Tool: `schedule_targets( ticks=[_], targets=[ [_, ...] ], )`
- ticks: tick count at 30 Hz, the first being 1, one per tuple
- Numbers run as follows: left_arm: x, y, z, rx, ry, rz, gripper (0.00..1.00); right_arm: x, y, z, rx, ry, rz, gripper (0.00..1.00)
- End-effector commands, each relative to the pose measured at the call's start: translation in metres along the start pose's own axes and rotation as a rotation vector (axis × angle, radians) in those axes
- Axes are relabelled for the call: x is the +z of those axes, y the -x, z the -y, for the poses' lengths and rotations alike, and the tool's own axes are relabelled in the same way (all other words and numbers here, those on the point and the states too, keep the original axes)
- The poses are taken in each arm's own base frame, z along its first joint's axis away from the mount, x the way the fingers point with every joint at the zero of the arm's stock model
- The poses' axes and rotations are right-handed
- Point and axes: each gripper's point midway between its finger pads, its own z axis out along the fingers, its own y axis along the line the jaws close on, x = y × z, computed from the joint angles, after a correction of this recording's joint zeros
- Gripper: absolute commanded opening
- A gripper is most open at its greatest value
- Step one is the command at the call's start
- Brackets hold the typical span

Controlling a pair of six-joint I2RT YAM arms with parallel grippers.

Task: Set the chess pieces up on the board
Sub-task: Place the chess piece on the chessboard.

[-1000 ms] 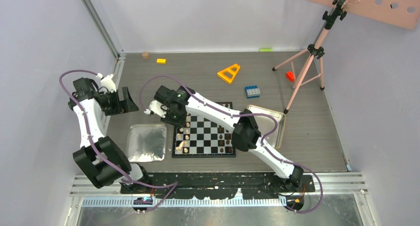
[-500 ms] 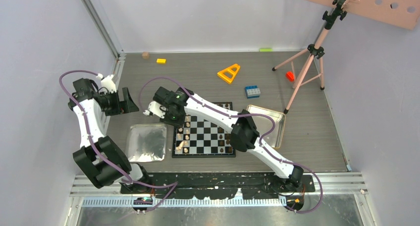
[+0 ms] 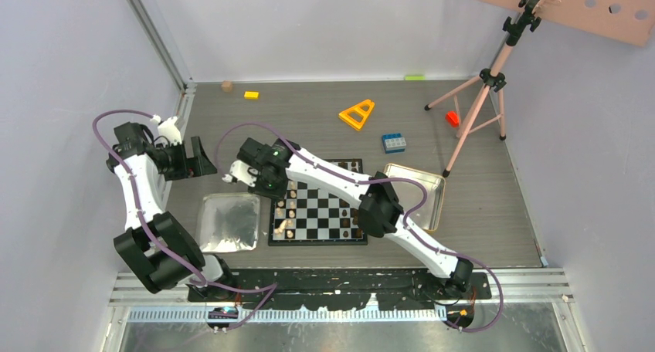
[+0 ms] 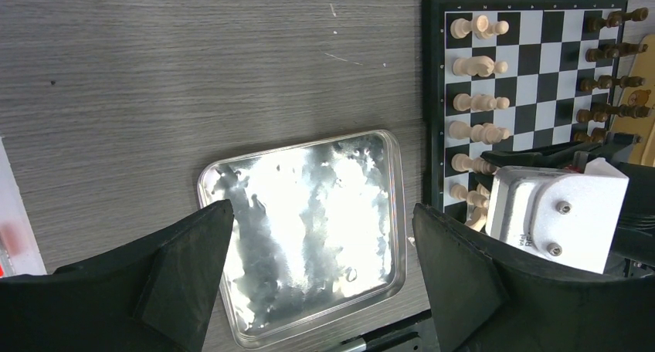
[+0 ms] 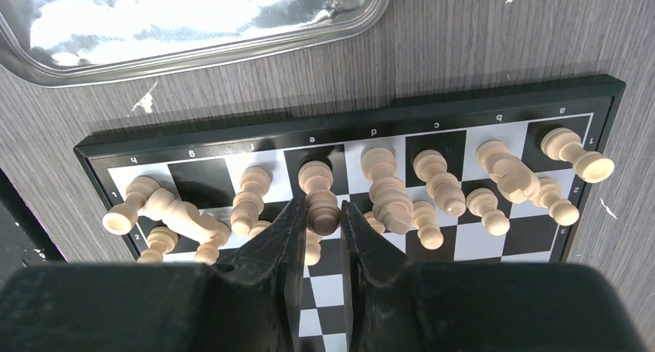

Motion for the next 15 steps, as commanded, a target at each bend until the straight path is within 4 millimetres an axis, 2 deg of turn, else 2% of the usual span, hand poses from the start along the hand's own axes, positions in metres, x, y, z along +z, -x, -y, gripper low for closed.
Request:
schedule_targets(
  ticks=[1, 5, 12, 15],
  targets=[
    [-0.002, -0.002, 0.004, 0.001, -0.025, 0.006, 0.89, -0.005, 0.012, 0.0, -0.018, -0.022, 0.036, 0.12],
    [-0.003, -0.002, 0.004, 0.004, -0.024, 0.006, 0.89, -0.006, 0.013, 0.001, -0.012, -0.031, 0.039, 0.21],
    [-0.002, -0.002, 0.003, 0.002, -0.026, 0.002, 0.89, -0.023, 0.02, 0.004, 0.007, -0.053, 0.071, 0.42],
    [-0.001, -0.002, 0.003, -0.002, -0.028, -0.001, 0.89, -0.035, 0.025, 0.005, 0.011, -0.065, 0.095, 0.45]
  ],
)
